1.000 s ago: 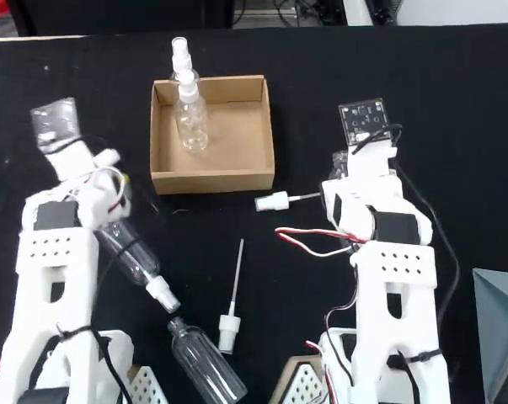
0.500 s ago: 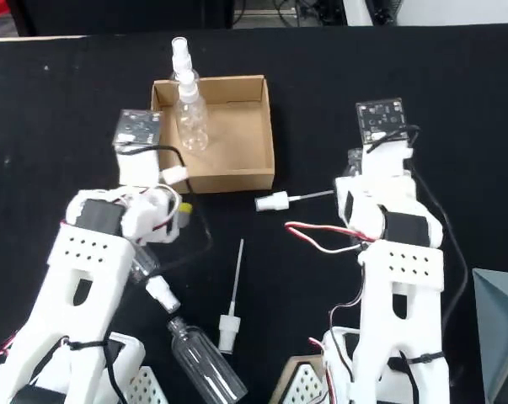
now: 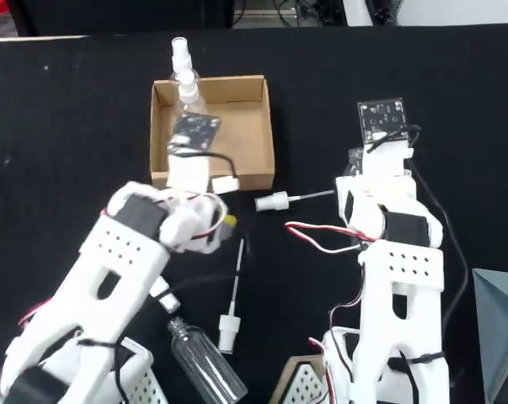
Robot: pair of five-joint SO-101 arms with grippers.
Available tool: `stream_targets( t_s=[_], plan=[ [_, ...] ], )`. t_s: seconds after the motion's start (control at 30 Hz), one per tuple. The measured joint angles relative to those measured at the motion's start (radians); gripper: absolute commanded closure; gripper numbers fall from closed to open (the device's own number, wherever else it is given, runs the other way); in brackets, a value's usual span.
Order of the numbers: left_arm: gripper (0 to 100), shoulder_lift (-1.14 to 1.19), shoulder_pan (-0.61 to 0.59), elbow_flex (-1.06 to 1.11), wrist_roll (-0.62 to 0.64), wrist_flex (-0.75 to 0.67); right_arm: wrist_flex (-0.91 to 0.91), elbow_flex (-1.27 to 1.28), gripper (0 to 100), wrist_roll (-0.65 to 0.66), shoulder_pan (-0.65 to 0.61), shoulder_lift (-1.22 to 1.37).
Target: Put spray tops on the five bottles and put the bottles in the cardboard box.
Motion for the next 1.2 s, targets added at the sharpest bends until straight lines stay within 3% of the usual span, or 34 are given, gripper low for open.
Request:
stream_targets(
  t_s=[0.33, 0.77, 1.03, 1.2],
  plan=[
    [81, 0.379, 0.064, -0.362, 0.189, 0.147, 0.0, 0.0, 96.0, 0.0, 0.049, 0.0],
    [81, 0.499, 0.14, -0.506, 0.502, 0.152, -0.032, 0.0, 96.0, 0.0, 0.078, 0.0],
    [80, 0.601, 0.199, -0.508, 0.925, 0.115, -0.032, 0.0, 96.1, 0.0, 0.078, 0.0],
    [80, 0.643, 0.224, -0.508, 1.01, 0.063, -0.032, 0.0, 96.1, 0.0, 0.078, 0.0]
  ],
)
